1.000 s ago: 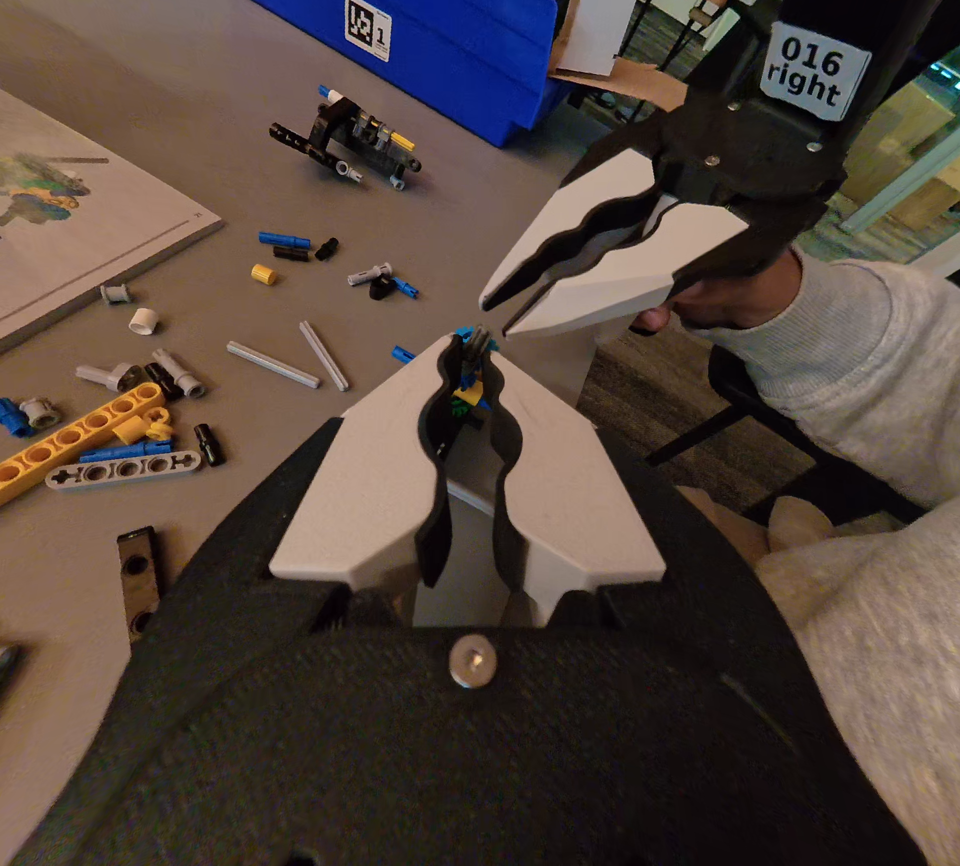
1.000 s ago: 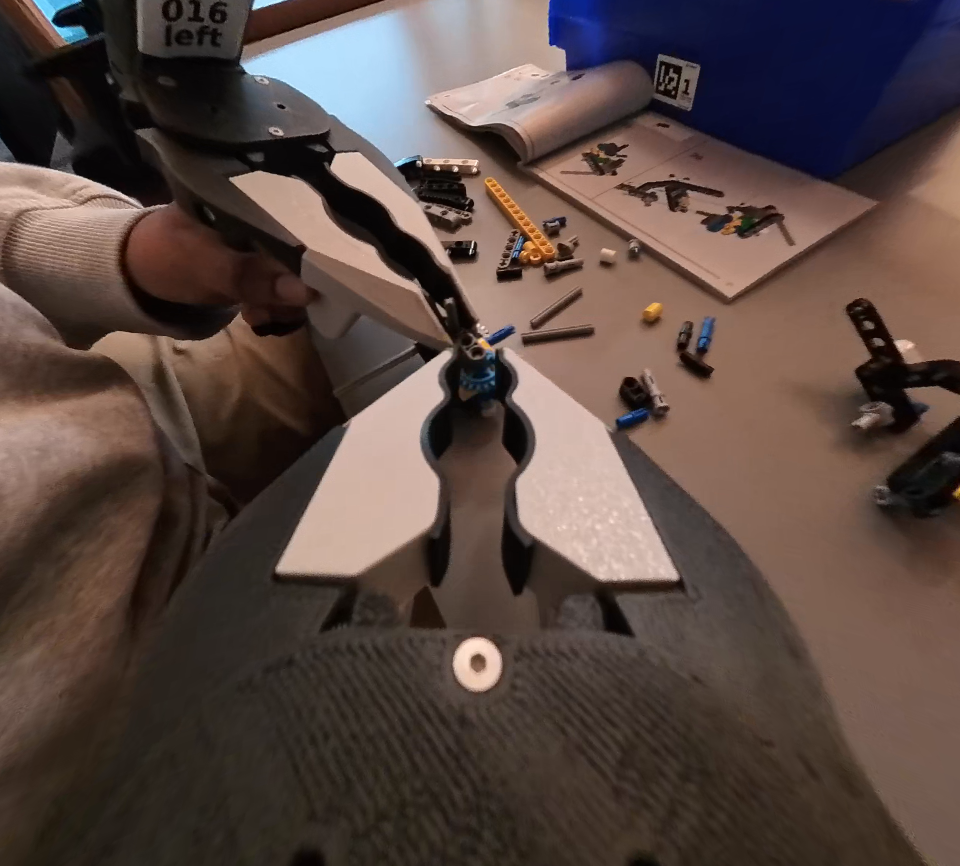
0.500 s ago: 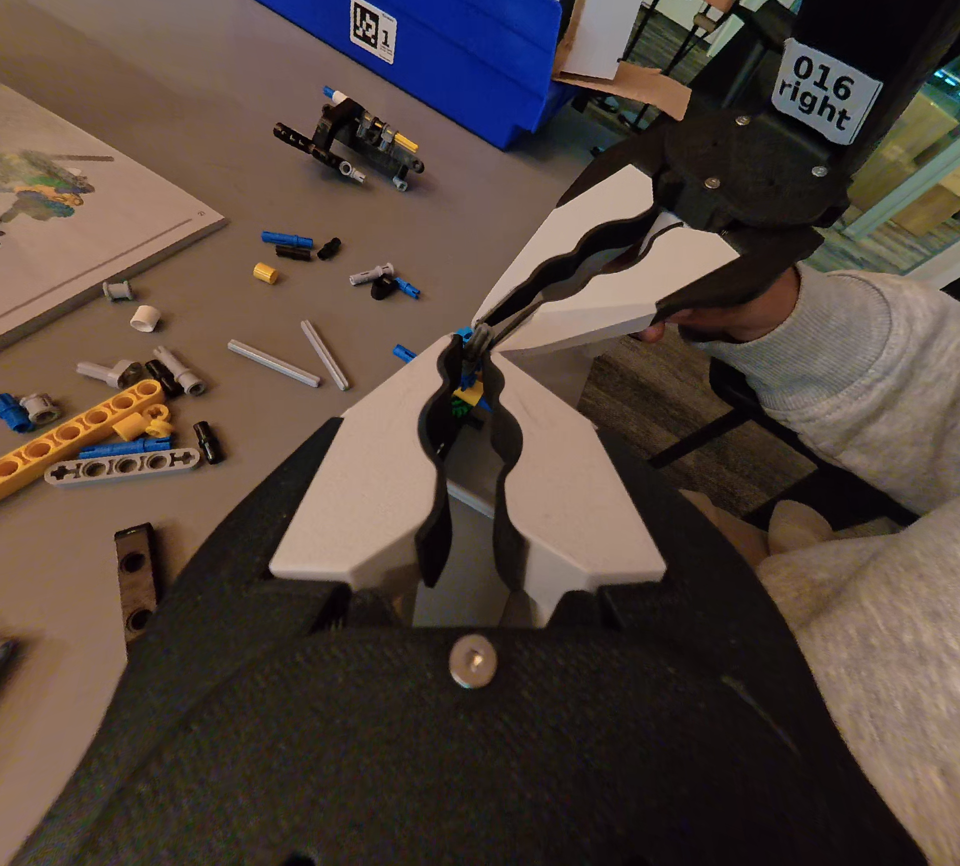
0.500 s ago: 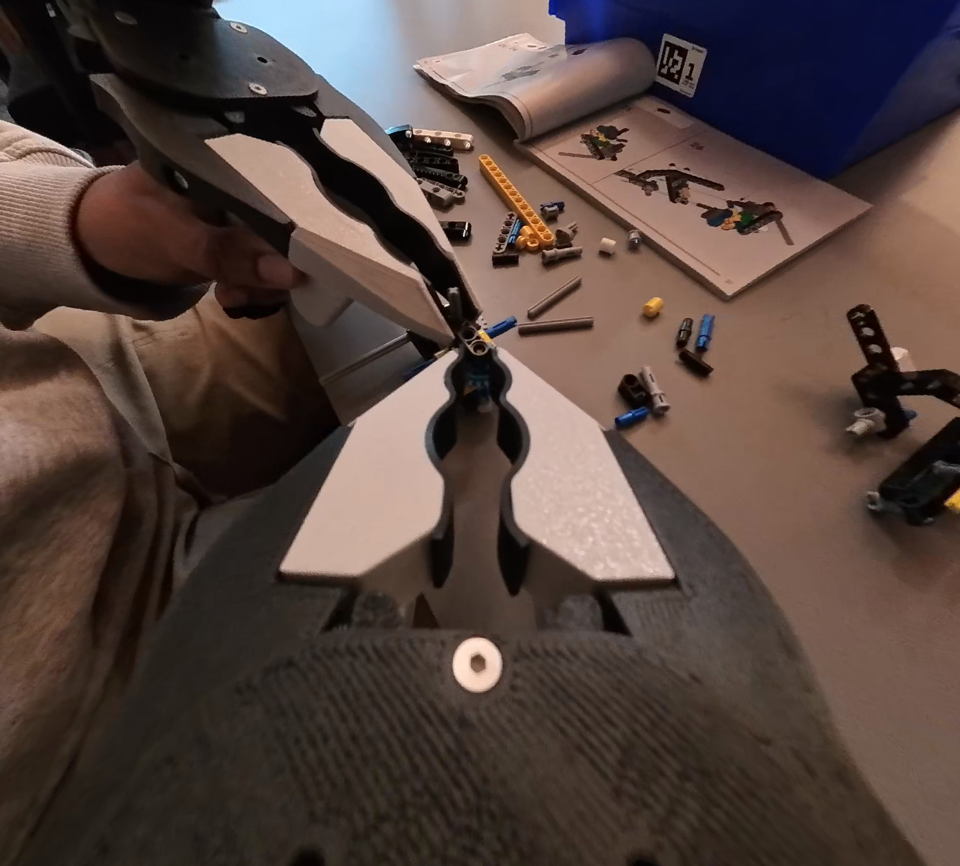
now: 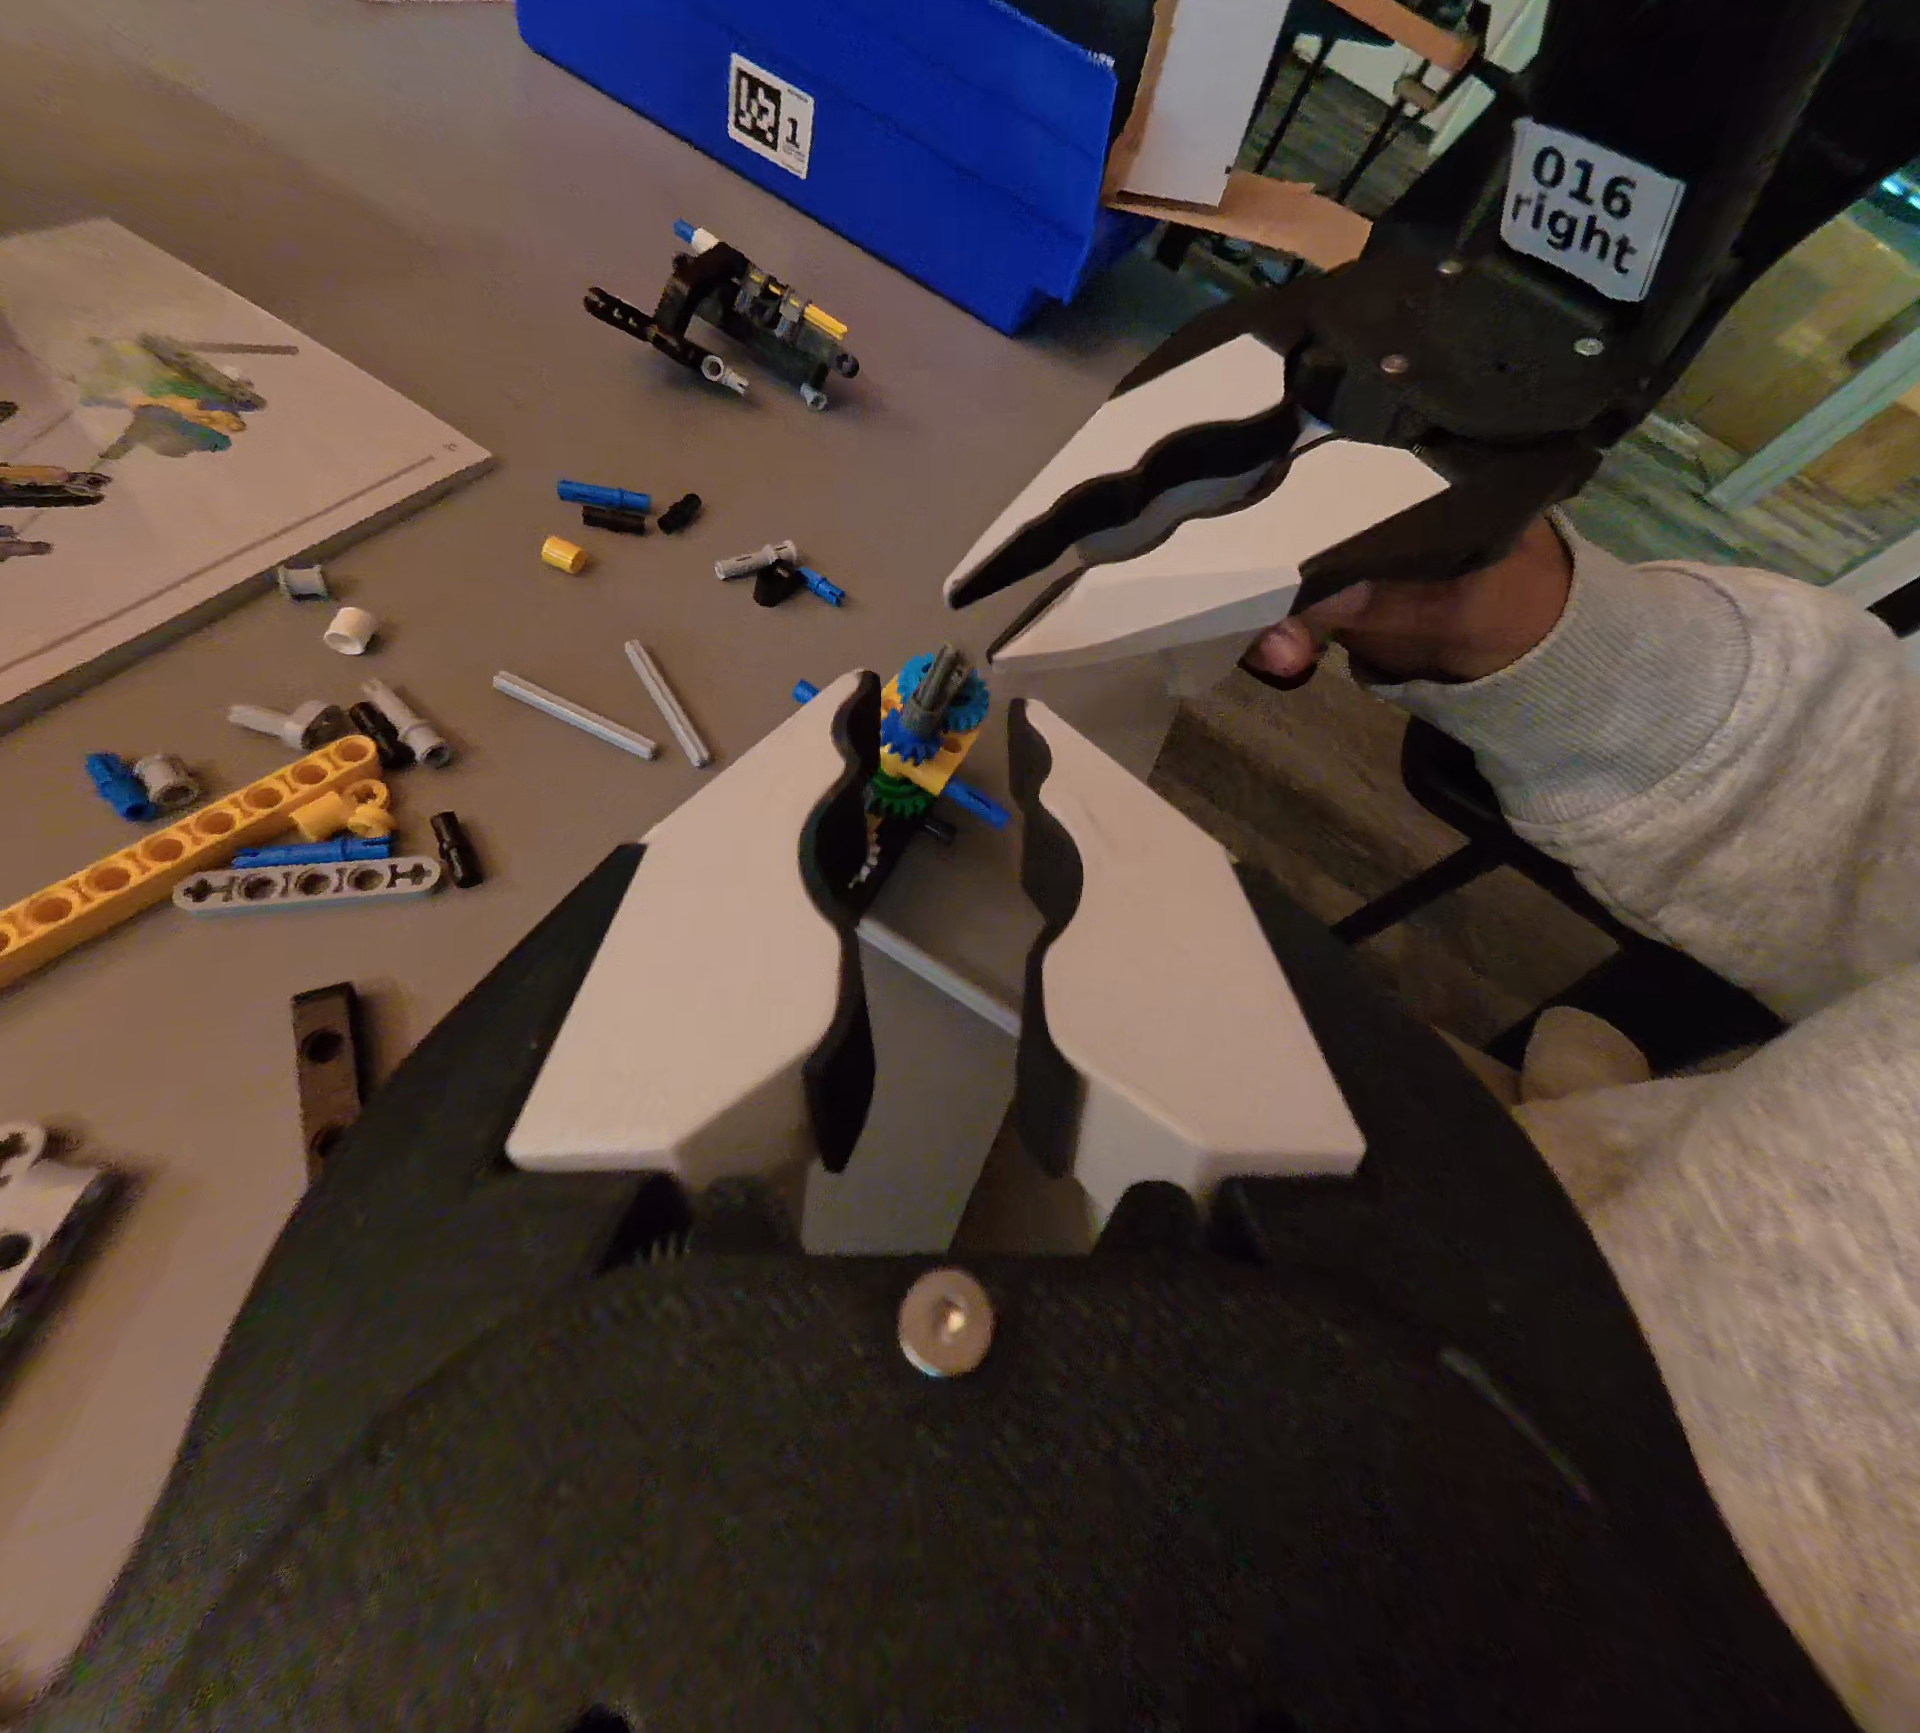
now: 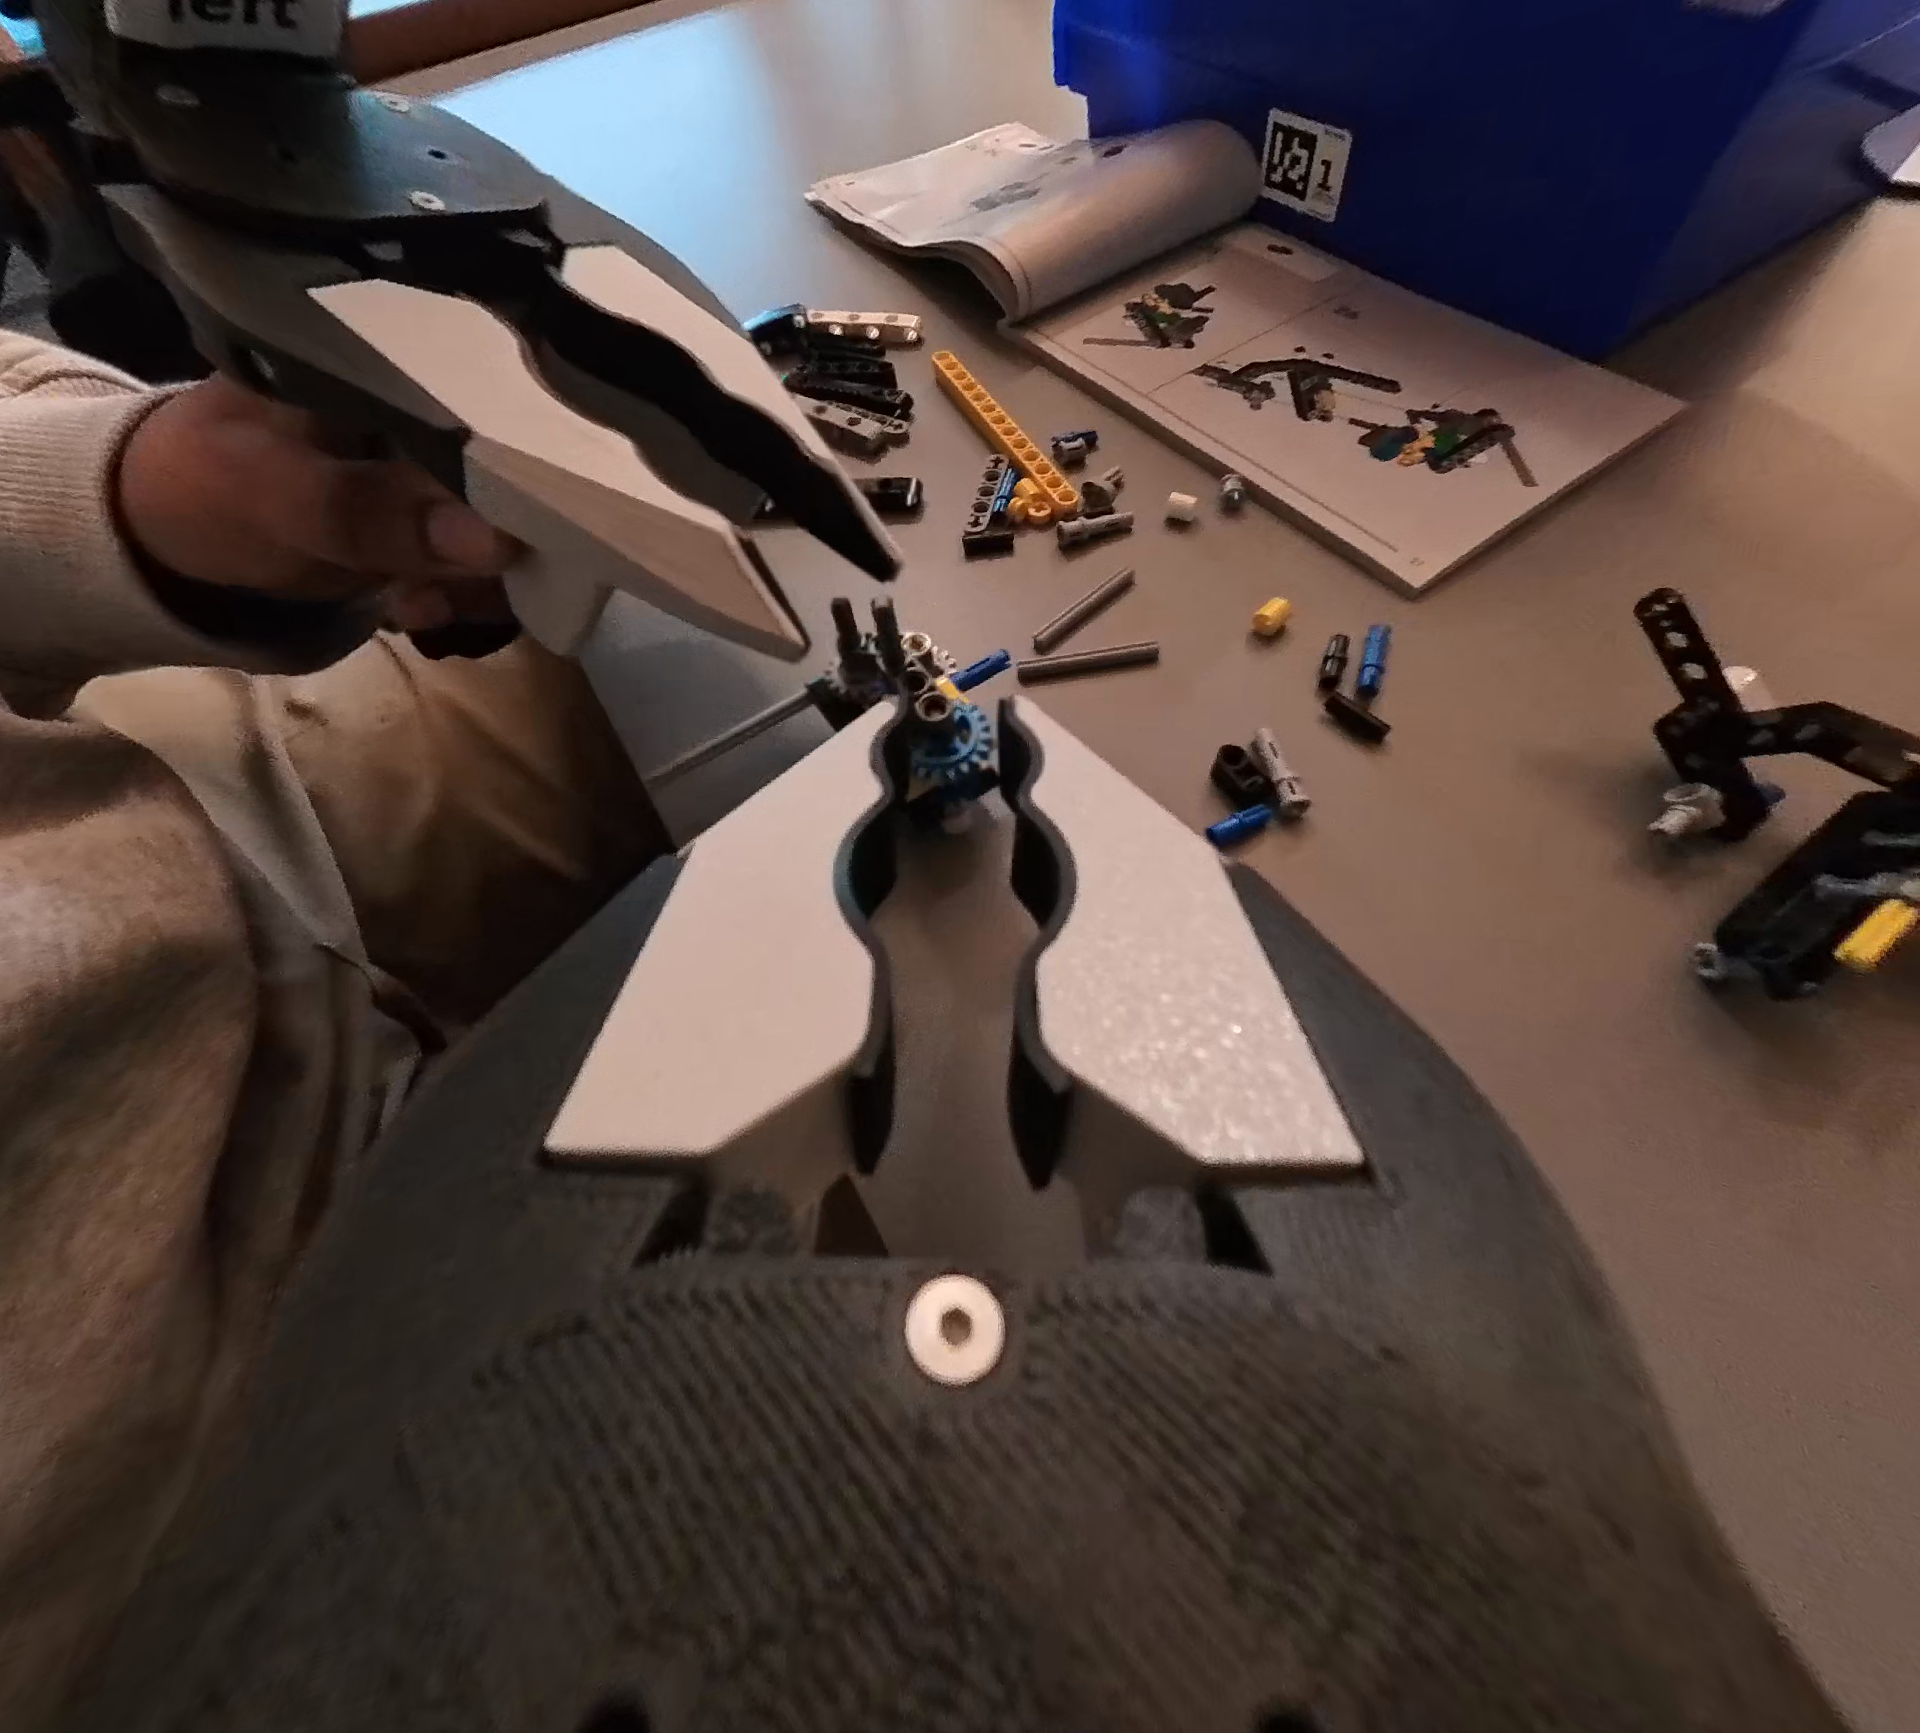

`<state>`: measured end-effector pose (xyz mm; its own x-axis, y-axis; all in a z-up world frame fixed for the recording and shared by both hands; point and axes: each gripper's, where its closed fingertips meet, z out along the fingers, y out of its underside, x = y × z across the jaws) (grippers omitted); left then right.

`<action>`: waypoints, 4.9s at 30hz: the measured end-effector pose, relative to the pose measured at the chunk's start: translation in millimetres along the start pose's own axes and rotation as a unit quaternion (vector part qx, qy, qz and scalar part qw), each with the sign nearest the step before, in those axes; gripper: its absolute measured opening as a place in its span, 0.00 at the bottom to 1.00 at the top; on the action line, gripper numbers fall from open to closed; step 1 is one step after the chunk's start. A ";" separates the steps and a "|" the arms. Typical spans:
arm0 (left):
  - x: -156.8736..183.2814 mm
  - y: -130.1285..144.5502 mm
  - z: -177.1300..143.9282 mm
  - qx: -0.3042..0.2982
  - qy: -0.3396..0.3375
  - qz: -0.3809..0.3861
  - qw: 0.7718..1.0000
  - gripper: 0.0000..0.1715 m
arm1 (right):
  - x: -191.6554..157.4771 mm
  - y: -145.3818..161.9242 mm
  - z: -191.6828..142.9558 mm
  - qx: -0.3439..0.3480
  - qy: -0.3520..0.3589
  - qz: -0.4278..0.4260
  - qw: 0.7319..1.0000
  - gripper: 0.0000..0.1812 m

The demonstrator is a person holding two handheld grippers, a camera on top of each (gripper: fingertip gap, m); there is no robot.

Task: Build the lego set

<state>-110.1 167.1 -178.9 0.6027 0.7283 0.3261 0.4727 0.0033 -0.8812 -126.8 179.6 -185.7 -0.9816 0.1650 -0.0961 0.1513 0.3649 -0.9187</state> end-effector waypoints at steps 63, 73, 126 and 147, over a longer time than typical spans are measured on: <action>-69.9 -9.9 -40.4 0.011 -0.145 0.111 0.983 0.24 | 102.0 -74.3 -17.2 0.206 0.135 0.032 0.969 0.15; -92.3 -21.3 -55.9 0.048 -0.262 0.111 0.958 0.45 | 105.6 -70.1 -25.8 0.204 0.149 0.037 0.967 0.05; -89.6 -13.4 -148.9 0.226 -0.164 -0.088 0.956 0.00 | 130.0 -44.6 -47.4 0.177 0.245 0.091 0.949 0.00; -74.9 -58.7 -65.3 0.163 -0.074 0.038 0.983 0.08 | 169.2 -50.1 -57.8 0.179 0.278 0.030 0.943 0.15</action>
<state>-141.0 67.6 -129.2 0.5173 0.8262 0.2231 0.1846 0.1469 -0.9718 -293.7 242.2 -133.8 -0.7444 0.6671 -0.0280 0.0586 0.0235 -0.9980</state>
